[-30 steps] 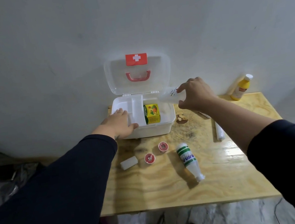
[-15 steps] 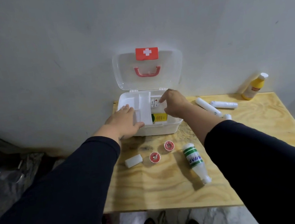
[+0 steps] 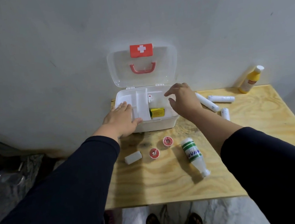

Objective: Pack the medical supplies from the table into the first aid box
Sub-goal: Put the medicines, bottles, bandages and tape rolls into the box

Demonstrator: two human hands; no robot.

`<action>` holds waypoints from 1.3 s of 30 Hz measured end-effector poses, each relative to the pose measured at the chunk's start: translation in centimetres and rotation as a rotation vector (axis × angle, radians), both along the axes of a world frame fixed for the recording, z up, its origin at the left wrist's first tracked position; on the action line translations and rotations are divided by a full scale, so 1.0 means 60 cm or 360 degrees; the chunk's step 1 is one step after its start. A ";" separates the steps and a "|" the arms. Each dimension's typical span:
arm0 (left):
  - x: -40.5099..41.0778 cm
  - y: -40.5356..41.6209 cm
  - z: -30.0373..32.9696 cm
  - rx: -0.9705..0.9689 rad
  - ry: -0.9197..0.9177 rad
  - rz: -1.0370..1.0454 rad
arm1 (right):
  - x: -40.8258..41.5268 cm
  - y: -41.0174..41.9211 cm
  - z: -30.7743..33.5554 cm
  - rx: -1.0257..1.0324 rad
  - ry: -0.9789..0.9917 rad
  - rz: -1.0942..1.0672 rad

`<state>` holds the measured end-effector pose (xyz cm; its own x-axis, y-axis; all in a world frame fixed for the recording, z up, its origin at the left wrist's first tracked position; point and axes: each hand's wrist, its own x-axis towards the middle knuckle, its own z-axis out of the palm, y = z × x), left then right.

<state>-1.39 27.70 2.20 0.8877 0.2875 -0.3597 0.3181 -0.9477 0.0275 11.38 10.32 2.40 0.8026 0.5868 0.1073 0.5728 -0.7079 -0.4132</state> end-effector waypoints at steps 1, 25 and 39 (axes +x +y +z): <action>0.000 -0.001 0.001 0.0019 0.0003 -0.0006 | -0.006 -0.019 -0.001 0.0044 -0.0019 -0.0062; -0.005 -0.010 0.000 0.0067 -0.0012 0.0016 | -0.180 -0.158 -0.087 -0.0040 0.0789 -0.0586; -0.002 -0.005 0.000 -0.0037 -0.0012 0.0042 | -0.019 -0.103 0.093 0.0151 0.0752 -0.0527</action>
